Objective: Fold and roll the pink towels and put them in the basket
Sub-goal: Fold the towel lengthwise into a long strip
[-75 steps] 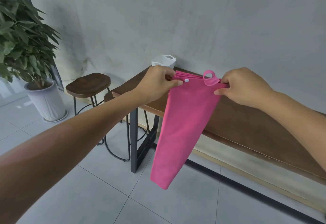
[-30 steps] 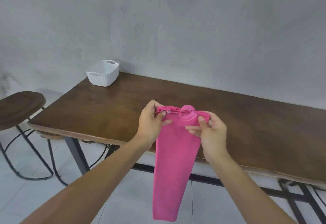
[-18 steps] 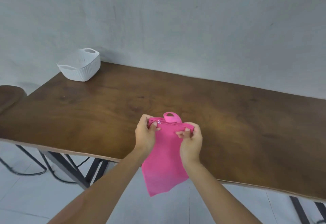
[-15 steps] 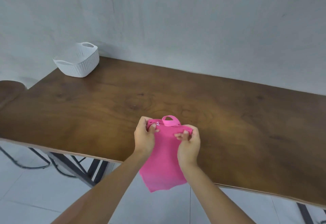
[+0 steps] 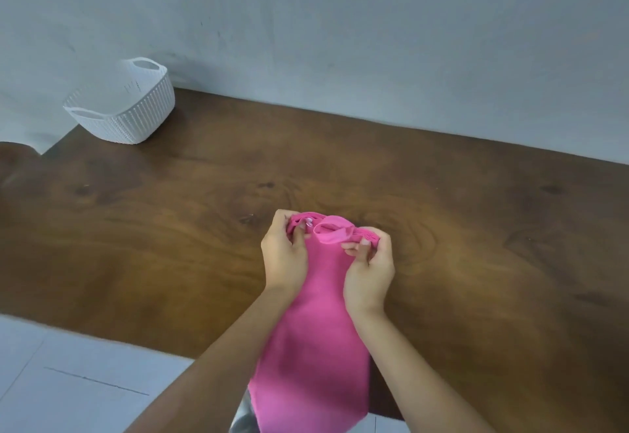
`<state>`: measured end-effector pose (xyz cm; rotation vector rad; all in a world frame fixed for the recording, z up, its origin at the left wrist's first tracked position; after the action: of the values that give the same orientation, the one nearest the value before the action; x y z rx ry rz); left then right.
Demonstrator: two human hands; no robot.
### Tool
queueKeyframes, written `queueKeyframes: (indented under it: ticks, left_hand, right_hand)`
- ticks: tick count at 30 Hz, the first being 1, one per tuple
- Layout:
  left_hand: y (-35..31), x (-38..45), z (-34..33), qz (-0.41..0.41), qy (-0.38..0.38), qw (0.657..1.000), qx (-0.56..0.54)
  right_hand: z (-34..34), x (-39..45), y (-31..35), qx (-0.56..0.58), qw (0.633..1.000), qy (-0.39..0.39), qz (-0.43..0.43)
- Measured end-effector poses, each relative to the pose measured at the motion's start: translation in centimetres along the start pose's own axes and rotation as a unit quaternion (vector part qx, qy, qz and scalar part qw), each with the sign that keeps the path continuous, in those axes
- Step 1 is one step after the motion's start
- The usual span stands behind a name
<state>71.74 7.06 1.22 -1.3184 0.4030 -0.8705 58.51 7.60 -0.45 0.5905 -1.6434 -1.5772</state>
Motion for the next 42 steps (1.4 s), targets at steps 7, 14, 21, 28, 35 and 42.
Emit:
queueKeyframes:
  ticks: [7, 14, 21, 28, 35, 42]
  left_hand:
    - [0.2, 7.3, -5.5, 0.016, -0.004, 1.0, 0.006]
    - [-0.3, 15.0, -11.1, 0.034, 0.031, 0.999, -0.007]
    - [0.6, 22.3, -17.3, 0.036, 0.044, 0.998, -0.024]
    - [1.8, 25.9, -21.0, 0.03, 0.052, 0.996, -0.073]
    - [1.6, 25.8, -21.0, -0.065, 0.052, 0.994, -0.067]
    - [1.5, 25.5, -21.3, -0.146, 0.144, 0.979, 0.0]
  right_hand:
    - [-6.4, 6.6, -0.9, 0.001, 1.0, 0.008, 0.0]
    - [-13.2, 13.1, -1.4, -0.012, 1.0, -0.021, -0.02]
    - [-19.4, 20.0, -2.7, -0.014, 0.999, -0.051, -0.013]
    - [-22.4, 23.7, -3.8, -0.047, 0.996, -0.069, -0.017]
    - [-21.6, 22.1, -2.6, -0.173, 0.983, -0.048, 0.045]
    - [-16.8, 12.7, -1.7, -0.446, 0.867, 0.138, 0.176]
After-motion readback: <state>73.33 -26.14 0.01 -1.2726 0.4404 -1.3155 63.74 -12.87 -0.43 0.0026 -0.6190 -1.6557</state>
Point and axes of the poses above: each hand's wrist, its own x-axis towards the middle knuckle, its own z-axis out of the back of the hand, y = z × x, the point moved 1 cm from there along x, towards the middle knuckle, and after that the axes turned 13 degrees about -y, right-handed, at the moved point
